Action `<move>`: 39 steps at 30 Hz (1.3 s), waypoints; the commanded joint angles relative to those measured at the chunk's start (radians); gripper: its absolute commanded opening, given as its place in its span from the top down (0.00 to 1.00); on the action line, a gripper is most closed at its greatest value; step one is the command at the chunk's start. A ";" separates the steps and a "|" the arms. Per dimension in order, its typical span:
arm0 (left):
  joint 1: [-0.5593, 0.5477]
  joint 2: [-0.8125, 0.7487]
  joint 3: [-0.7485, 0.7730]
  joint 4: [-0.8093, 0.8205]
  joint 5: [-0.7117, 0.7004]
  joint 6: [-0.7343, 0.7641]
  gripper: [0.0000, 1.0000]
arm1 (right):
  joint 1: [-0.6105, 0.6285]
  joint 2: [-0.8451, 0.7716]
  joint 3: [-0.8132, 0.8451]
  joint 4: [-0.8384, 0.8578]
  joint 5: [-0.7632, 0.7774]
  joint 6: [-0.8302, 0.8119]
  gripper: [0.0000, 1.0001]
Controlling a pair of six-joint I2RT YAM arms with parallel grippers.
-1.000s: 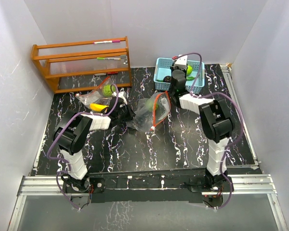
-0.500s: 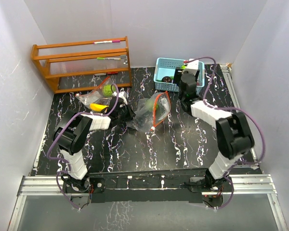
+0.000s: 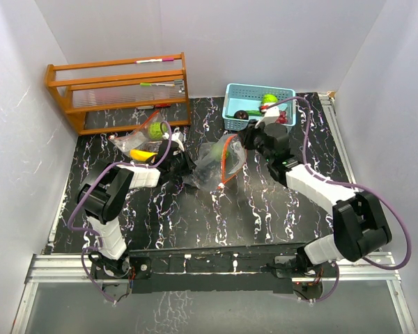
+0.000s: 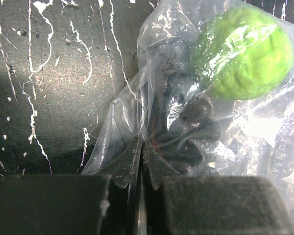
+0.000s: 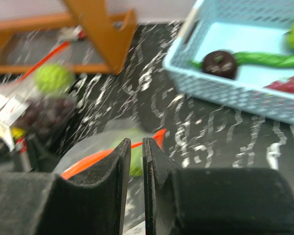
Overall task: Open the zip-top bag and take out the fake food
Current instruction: Pick up the fake fruit from the zipper food storage bag.
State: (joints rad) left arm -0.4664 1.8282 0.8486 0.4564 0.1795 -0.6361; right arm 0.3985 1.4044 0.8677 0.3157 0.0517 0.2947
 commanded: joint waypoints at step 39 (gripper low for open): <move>0.003 -0.065 0.006 0.001 0.033 -0.021 1.00 | 0.143 -0.224 -0.279 -0.096 -0.076 0.224 0.74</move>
State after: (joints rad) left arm -0.4664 1.8198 0.8486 0.4568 0.1974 -0.6510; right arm 0.5362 1.1622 0.5976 0.1883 -0.0185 0.4747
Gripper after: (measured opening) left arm 0.007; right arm 0.265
